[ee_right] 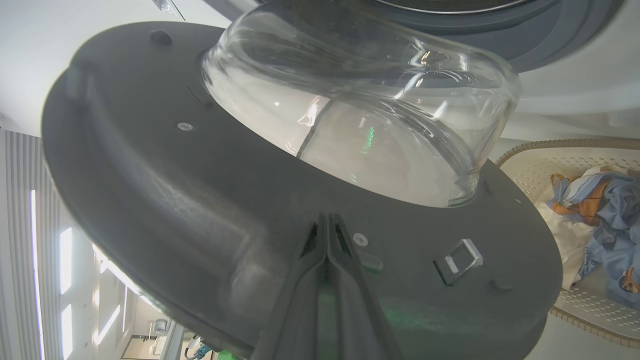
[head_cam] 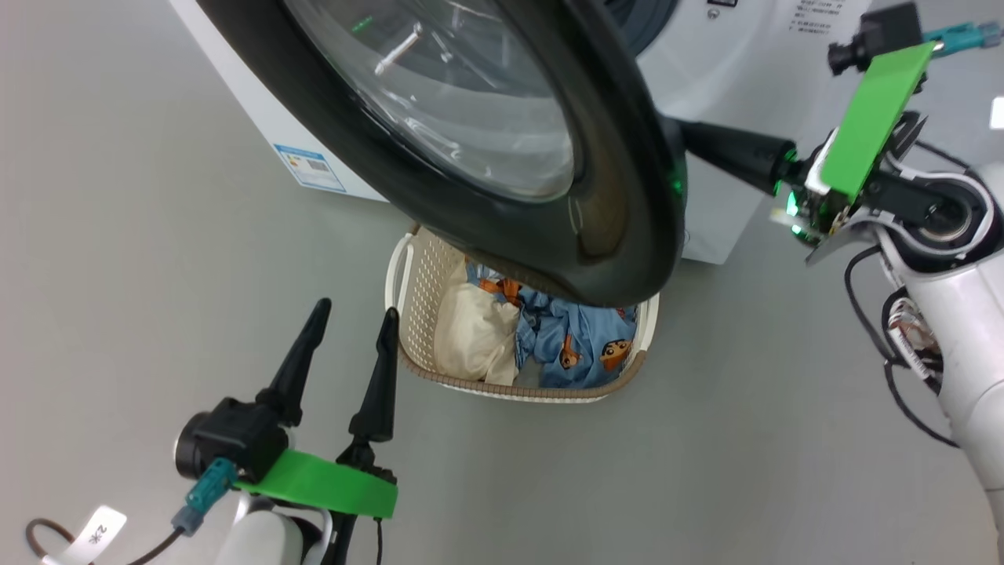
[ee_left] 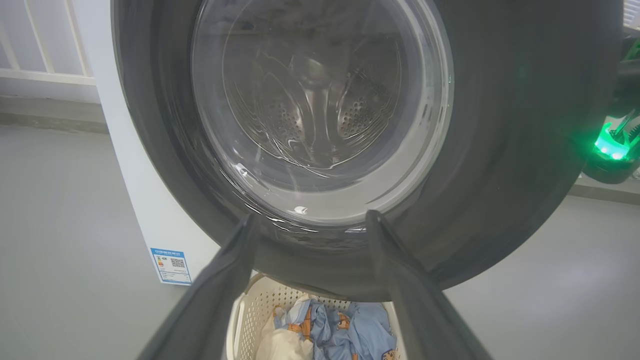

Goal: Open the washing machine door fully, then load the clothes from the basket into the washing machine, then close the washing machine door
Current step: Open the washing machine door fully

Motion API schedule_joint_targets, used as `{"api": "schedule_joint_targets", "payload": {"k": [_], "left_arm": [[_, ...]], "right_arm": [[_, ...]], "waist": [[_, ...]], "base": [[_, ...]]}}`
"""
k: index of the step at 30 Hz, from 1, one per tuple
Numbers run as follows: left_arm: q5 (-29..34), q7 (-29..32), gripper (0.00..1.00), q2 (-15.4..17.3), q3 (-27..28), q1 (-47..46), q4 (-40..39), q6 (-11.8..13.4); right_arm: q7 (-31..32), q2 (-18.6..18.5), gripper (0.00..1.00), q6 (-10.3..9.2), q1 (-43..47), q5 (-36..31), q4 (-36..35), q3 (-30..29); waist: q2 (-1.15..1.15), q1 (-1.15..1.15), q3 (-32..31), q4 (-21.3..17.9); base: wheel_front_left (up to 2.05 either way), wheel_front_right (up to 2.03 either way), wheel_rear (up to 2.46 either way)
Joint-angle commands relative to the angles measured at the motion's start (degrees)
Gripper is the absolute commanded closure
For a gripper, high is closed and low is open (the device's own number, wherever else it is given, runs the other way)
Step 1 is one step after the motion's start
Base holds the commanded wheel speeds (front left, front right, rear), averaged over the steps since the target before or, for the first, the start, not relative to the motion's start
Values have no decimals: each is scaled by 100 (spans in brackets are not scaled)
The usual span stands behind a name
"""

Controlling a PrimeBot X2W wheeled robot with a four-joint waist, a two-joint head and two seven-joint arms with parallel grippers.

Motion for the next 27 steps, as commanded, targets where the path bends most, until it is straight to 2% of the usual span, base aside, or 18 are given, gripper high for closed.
{"api": "schedule_joint_targets", "payload": {"k": [1,27], "left_arm": [[76,-37,0,79,189,55,-84,-15],[200,-37,0,78,393,498,-29,-48]], "right_arm": [[54,123,100,34,111,-12,-200,96],[529,716,100,34,912,43,-573,354]], "waist": [[0,1,-94,25],[0,1,-607,322]], "base": [[0,0,0],[0,0,0]]}}
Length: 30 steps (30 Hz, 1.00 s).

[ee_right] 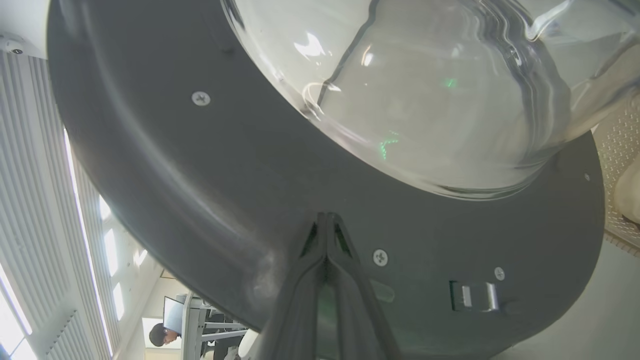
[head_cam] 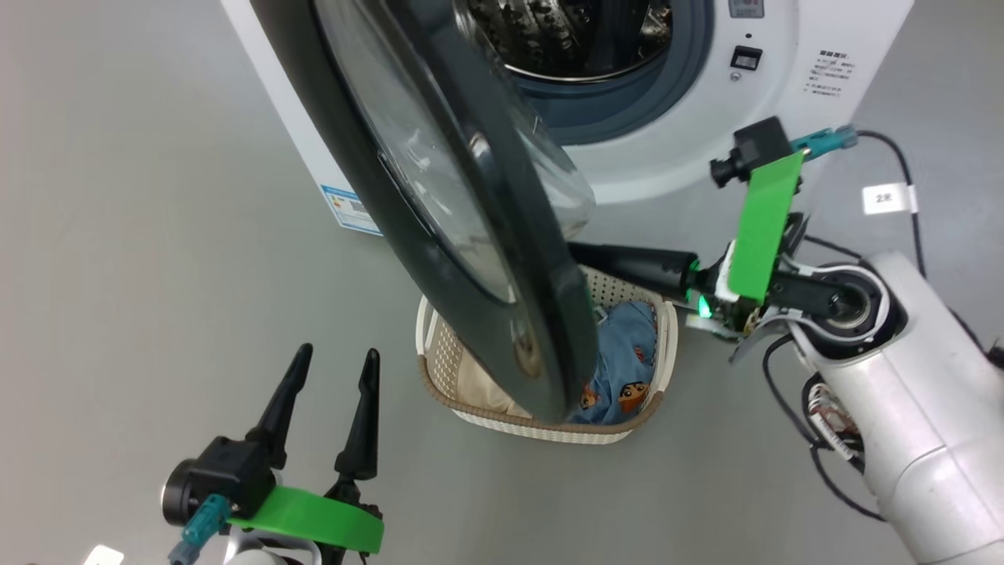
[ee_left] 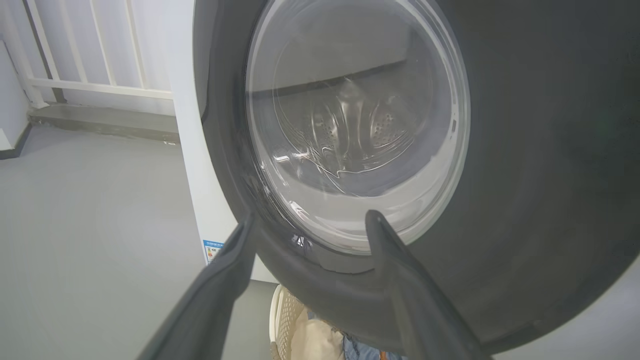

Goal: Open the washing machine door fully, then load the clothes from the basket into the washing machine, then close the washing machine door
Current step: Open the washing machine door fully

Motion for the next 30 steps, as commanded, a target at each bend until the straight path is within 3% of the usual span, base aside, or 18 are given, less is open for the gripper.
{"api": "schedule_joint_targets", "payload": {"k": [1,14,22,23,24,27,28,29,30], "left_arm": [[42,-37,0,72,182,49,-72,-44],[49,-37,0,72,192,107,-51,-49],[90,-37,0,72,253,145,-24,-55],[97,-37,0,72,255,145,-14,-56],[104,-37,0,72,258,144,-6,-58],[124,-37,0,72,281,138,14,-63],[132,-37,0,72,294,135,21,-65],[140,-37,0,72,307,133,30,-67],[146,-37,0,72,319,132,38,-69]], "right_arm": [[83,208,100,34,136,24,-216,92],[204,446,100,34,299,-12,-258,159],[80,437,100,34,414,-95,-245,52],[54,430,96,34,437,-105,-243,36],[29,420,78,34,459,-115,-243,19],[-80,378,47,34,515,-153,-238,-46],[-119,362,25,34,533,-163,-239,-70],[-164,345,8,34,554,-176,-236,-94],[-211,327,0,34,581,-190,-231,-116]], "waist": [[0,0,-44,56],[0,0,-168,216],[0,0,-277,76],[0,0,-294,42],[0,0,-308,10],[0,0,-343,-94],[0,0,-354,-131],[0,0,-366,-169],[0,0,-382,-209]], "base": [[0,0,0],[0,0,0],[0,0,0],[0,0,0],[0,0,0],[0,0,0],[0,0,0],[0,0,0],[0,0,0]]}}
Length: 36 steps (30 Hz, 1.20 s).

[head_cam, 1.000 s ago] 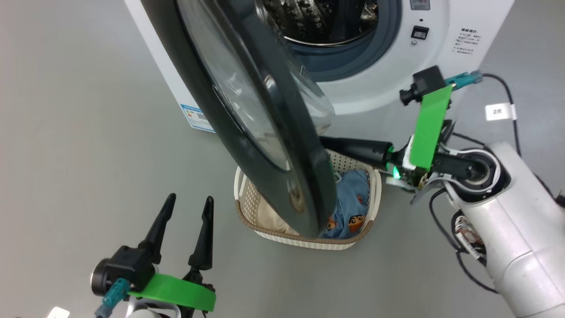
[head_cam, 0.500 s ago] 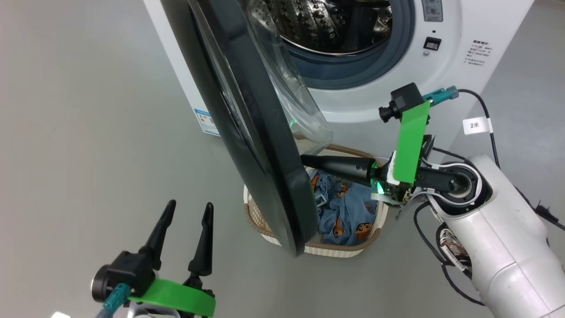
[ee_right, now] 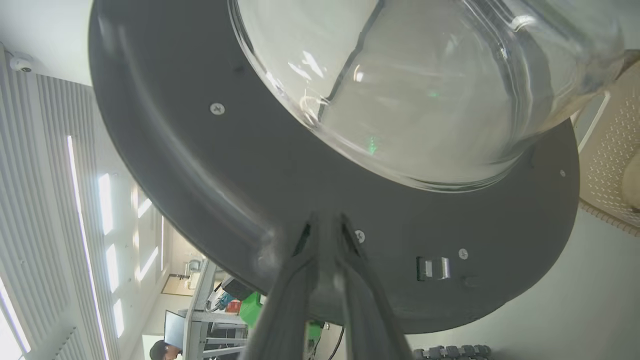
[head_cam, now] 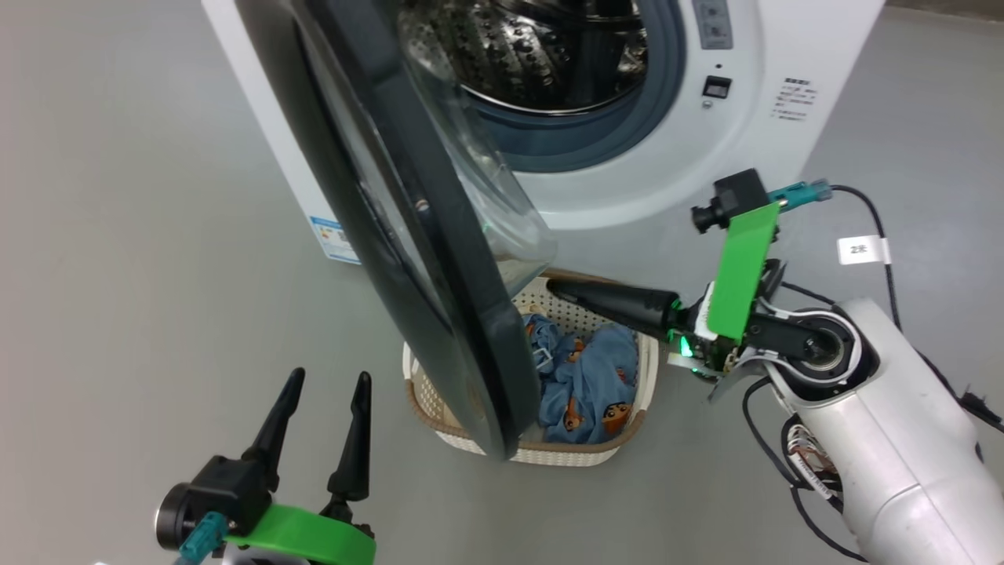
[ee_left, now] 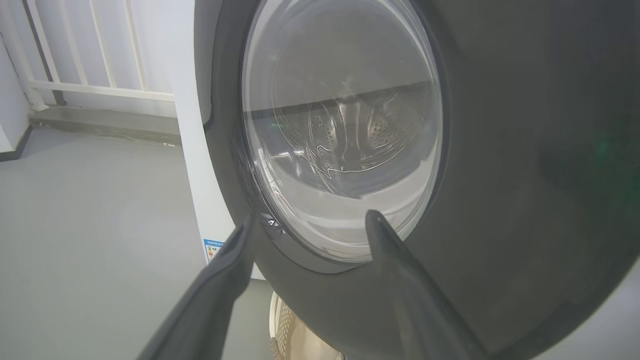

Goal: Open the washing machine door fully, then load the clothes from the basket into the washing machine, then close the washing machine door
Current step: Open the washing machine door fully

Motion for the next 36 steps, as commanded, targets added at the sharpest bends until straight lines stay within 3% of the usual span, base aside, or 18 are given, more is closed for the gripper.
{"api": "schedule_joint_targets", "payload": {"k": [1,24,34,36], "left_arm": [[50,-37,0,70,218,-64,-77,-20],[136,-37,0,123,822,173,-46,-37],[126,-37,0,155,1019,368,-89,-38],[131,-37,0,154,1065,417,-101,-38]], "right_arm": [[-78,-5,0,34,63,-30,-153,-20],[-1375,-697,0,34,1079,-309,-114,-218],[-2763,-1175,0,34,1550,-847,-219,102],[-3344,-1323,0,34,1631,-1053,-207,310]], "waist": [[0,0,-60,-118],[0,0,-362,-998],[0,0,-509,-1182],[0,0,-542,-1225]], "base": [[0,0,0],[0,0,0],[0,0,0],[0,0,0]]}}
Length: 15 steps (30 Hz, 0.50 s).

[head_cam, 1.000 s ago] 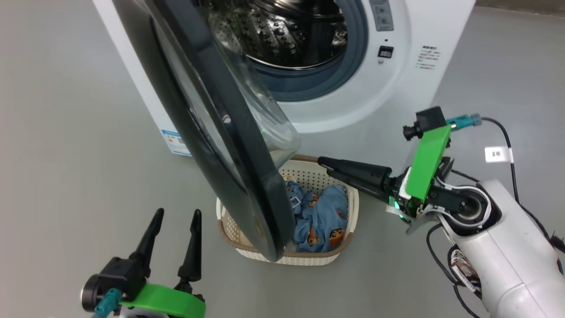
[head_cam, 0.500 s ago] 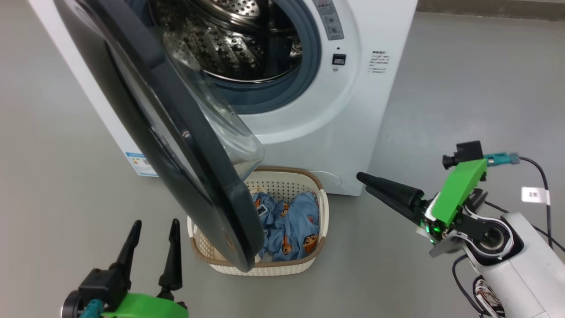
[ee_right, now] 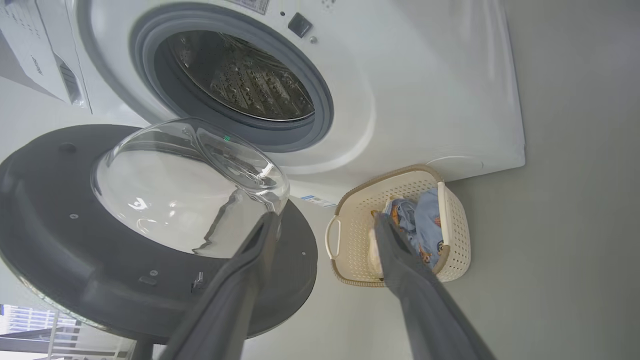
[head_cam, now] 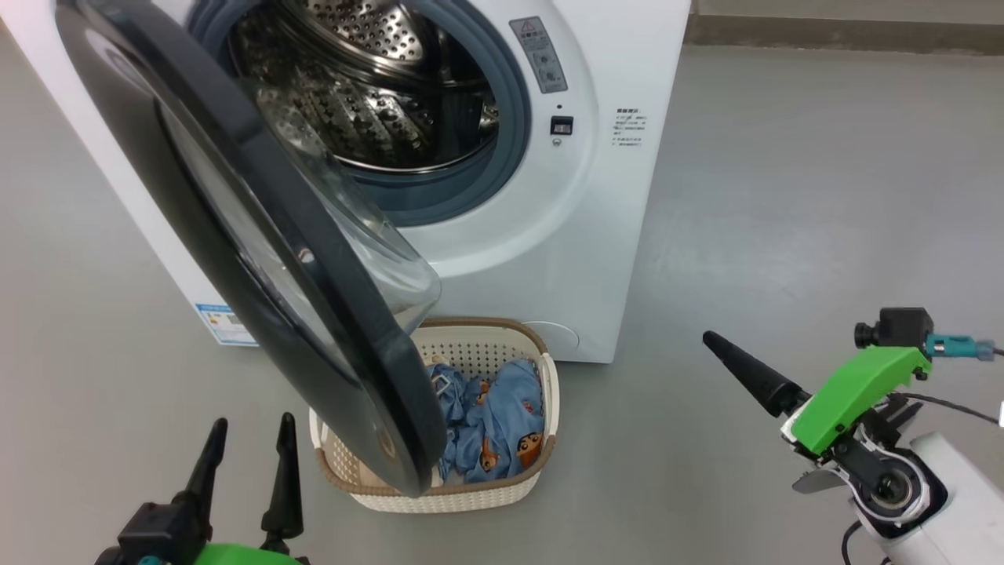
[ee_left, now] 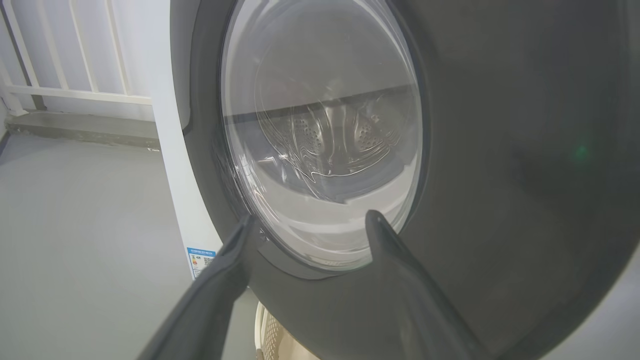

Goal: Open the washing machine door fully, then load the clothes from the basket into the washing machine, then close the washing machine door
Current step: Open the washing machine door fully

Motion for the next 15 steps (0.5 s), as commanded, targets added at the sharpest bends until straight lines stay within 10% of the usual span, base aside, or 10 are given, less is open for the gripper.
{"api": "schedule_joint_targets", "payload": {"k": [1,15], "left_arm": [[42,-37,0,107,213,-52,-177,5],[54,-37,0,97,265,6,-188,5]], "right_arm": [[-362,-174,0,34,34,-191,-150,177],[-3000,-733,0,34,118,-925,333,1362]], "waist": [[0,0,-27,-36],[0,0,-62,-101]], "base": [[0,0,0],[0,0,0]]}}
